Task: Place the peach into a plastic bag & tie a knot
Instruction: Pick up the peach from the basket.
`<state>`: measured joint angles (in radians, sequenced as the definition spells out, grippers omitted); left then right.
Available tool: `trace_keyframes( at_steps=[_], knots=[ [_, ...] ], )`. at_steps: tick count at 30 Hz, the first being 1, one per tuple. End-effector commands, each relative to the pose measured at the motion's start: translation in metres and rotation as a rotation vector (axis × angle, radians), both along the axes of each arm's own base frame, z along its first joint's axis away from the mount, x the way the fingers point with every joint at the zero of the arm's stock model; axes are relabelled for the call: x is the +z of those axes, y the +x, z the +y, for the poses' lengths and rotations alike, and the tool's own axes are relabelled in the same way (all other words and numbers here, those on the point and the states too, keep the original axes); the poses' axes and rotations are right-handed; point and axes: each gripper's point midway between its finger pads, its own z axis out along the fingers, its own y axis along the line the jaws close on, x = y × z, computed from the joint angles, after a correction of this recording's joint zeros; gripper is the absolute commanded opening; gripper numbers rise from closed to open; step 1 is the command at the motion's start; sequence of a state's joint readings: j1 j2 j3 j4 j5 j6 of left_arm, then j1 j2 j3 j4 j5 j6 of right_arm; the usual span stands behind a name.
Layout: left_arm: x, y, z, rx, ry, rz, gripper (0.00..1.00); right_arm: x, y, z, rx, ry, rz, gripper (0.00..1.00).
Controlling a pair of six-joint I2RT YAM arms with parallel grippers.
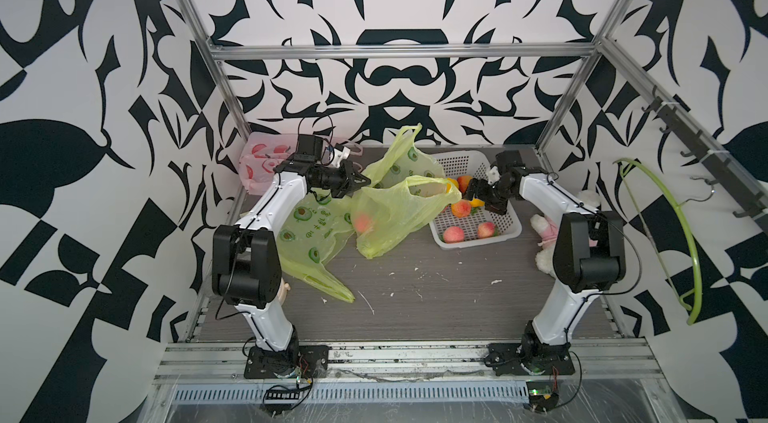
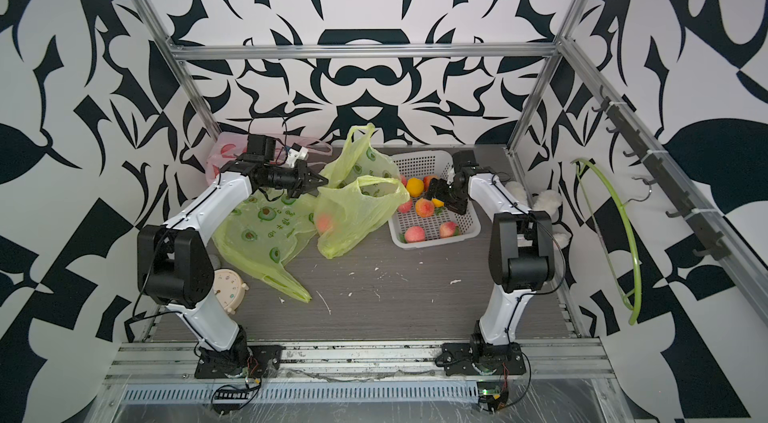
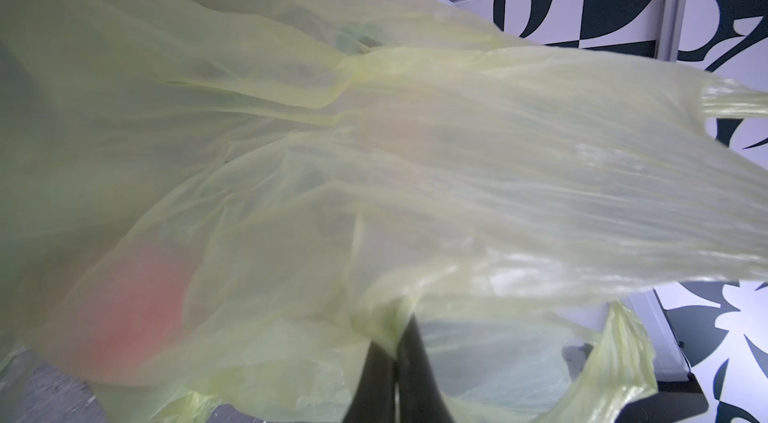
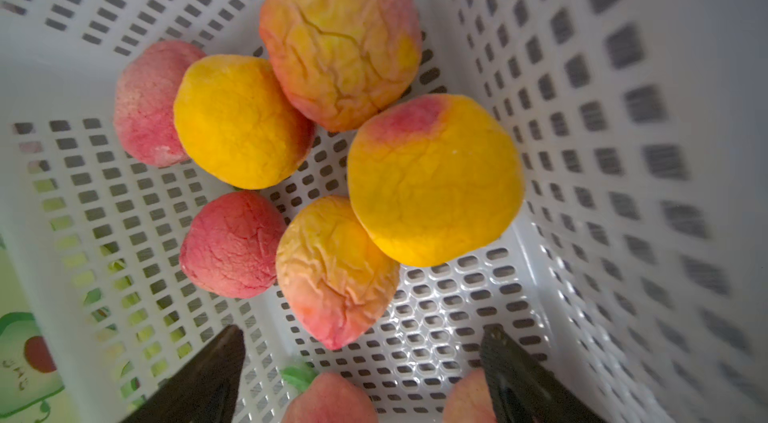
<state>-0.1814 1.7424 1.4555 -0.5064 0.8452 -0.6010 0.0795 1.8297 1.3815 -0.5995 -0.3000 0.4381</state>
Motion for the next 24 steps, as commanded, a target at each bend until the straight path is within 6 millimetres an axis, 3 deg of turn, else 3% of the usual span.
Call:
trace_keyframes(
  at_steps=[1, 13, 16, 19, 22, 24],
  knots=[
    [0.003, -0.001, -0.001, -0.020, -0.003, -0.010, 0.00, 0.015, 0.015, 0.020, 0.043, 0.026, -0.062, 0.88],
    [0.002, -0.001, -0.002, -0.022, -0.005, -0.005, 0.00, -0.020, 0.025, 0.027, 0.027, 0.005, -0.005, 0.85],
    [0.002, -0.001, -0.002, -0.023, -0.006, -0.003, 0.00, -0.022, 0.028, 0.027, 0.026, 0.006, -0.008, 0.76],
    [0.002, -0.001, -0.002, -0.022, -0.005, -0.003, 0.00, -0.020, 0.030, 0.029, 0.032, 0.016, -0.017, 0.58],
    [0.002, -0.001, -0.002, -0.023, -0.006, -0.002, 0.00, -0.001, 0.027, 0.035, 0.051, 0.052, -0.048, 0.40],
    [0.003, -0.001, -0.002, -0.024, -0.007, -0.003, 0.00, 0.021, 0.022, 0.040, 0.066, 0.087, -0.092, 0.33]
  ],
)
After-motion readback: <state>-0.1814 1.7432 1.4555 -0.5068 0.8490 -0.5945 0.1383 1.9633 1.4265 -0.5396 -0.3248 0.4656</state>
